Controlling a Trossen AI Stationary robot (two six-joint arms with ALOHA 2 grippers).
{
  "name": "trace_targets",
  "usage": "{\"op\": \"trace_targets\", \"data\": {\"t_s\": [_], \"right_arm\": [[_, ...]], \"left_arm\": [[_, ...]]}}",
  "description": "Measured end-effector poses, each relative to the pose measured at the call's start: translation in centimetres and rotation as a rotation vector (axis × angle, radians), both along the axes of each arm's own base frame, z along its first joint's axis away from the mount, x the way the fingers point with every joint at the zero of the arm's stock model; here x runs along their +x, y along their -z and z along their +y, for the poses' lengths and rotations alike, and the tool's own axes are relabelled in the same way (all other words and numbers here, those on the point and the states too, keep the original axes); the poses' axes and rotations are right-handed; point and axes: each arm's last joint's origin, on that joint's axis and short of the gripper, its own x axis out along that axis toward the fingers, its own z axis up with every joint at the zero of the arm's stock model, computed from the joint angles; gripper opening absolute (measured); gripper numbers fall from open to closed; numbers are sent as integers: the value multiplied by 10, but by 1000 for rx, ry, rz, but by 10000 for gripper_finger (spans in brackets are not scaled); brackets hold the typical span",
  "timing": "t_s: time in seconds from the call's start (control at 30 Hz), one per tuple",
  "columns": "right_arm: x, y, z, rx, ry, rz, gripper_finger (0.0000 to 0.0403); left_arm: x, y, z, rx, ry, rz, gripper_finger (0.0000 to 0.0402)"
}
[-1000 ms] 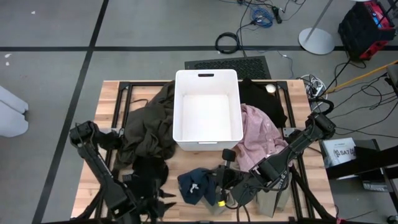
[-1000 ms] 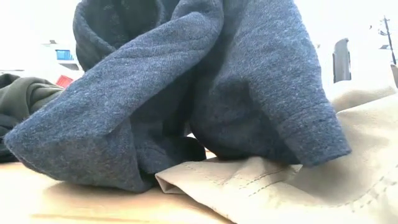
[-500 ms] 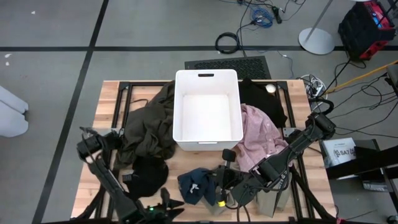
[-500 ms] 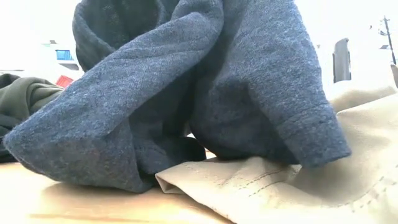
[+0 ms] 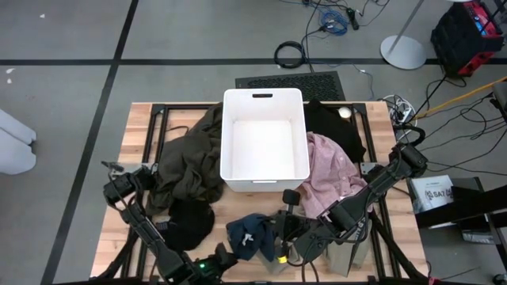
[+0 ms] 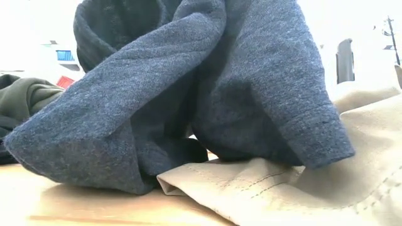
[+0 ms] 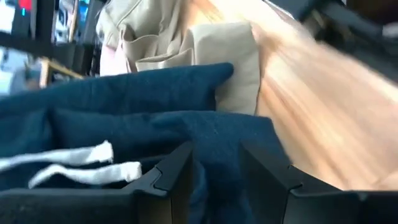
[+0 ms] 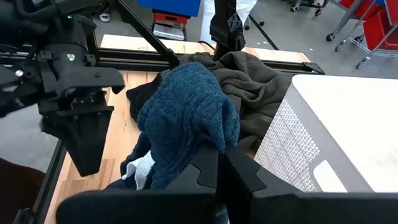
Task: Sort clothes
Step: Put the blue shorts into the white laundry bin
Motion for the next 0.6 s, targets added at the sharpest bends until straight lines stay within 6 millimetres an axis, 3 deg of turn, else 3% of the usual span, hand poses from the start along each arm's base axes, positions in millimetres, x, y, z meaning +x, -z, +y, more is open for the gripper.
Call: {"op": "trace_targets", "data": {"t_s": [0.2, 0.4, 0.6], "right_arm": [[0, 0, 0, 0, 0, 1, 0], [-1, 1, 0, -3, -2, 10, 0], [-3, 4, -1, 16, 16, 35, 0]], "left_arm": [[17, -8, 12, 217, 90, 80, 137], [32, -38, 18, 207, 92, 167, 137], [30, -59, 14, 31, 65, 274, 137]]}}
